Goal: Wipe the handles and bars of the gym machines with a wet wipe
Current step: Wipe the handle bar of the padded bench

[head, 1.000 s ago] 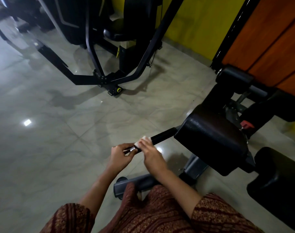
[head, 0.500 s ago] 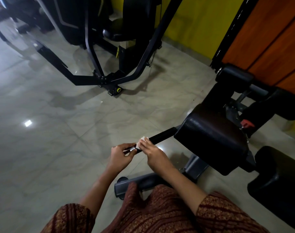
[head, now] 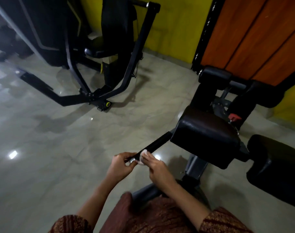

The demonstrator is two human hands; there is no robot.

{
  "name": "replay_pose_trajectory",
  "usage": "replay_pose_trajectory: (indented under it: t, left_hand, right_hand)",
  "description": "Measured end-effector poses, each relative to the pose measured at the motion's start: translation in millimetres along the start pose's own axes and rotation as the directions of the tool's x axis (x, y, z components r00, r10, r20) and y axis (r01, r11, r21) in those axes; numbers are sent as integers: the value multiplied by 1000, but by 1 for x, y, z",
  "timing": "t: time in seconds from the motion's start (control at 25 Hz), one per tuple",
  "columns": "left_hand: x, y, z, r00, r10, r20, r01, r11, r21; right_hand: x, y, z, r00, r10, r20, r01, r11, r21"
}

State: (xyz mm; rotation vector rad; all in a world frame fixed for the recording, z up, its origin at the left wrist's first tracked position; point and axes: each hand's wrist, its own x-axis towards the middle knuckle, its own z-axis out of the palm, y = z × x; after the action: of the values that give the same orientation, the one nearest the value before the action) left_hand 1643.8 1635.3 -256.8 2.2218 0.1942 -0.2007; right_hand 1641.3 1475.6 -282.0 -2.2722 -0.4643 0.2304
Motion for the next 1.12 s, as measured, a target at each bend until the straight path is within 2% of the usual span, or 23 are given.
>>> replay_pose_trajectory:
  t: [0.08,0.12,0.2,0.28,0.36,0.52,0.6,0.64,0.76,0.84,0.92,1.0,1.04,1.12]
  left_hand:
    - [11,3,-7,994,70,89,-69,997,-16]
    - [20,5,-9,984,110,139,-108,994,-16]
    - [36,10,-13,954,169,247,-173,985,-4]
    - [46,9,-18,888,253,384,-275,962,1]
    - [50,0,-23,834,301,462,-333,943,-12]
    - [51,-12,-32,821,251,513,-288,958,-8]
    - [52,-17,-32,818,237,524,-277,961,-1]
    - [53,-17,-32,815,240,527,-279,960,-7]
    - [57,-16,-30,820,243,519,-272,962,-22]
    - [56,-17,-29,817,265,512,-295,955,-22]
    - [56,-15,-27,808,293,511,-331,943,-18]
    - [60,-10,-22,795,305,524,-359,934,1]
    - [63,-6,-19,796,297,528,-354,935,8]
    - [71,2,-13,782,308,542,-385,922,33]
  right_hand:
    - [9,7,-6,962,194,-193,-181,980,84]
    - [17,8,-9,899,306,-313,-274,951,141]
    - [32,-2,-12,796,427,-430,-362,904,228]
    - [34,-18,10,718,543,-435,-431,838,335]
    - [26,-40,46,608,679,-411,-447,721,530]
    - [-2,-73,81,418,863,-285,-371,448,814]
    - [-1,-70,68,304,912,-274,-308,366,878]
    - [4,-67,55,287,911,-295,-285,375,882]
    - [33,-56,26,351,878,-325,-343,443,828]
    - [42,-59,34,398,868,-298,-403,457,793]
    - [33,-63,53,421,854,-306,-397,477,784]
    - [18,-58,60,451,856,-253,-385,442,810]
    - [13,-52,57,454,860,-232,-379,422,824]
    - [18,-38,35,407,882,-237,-352,391,850]
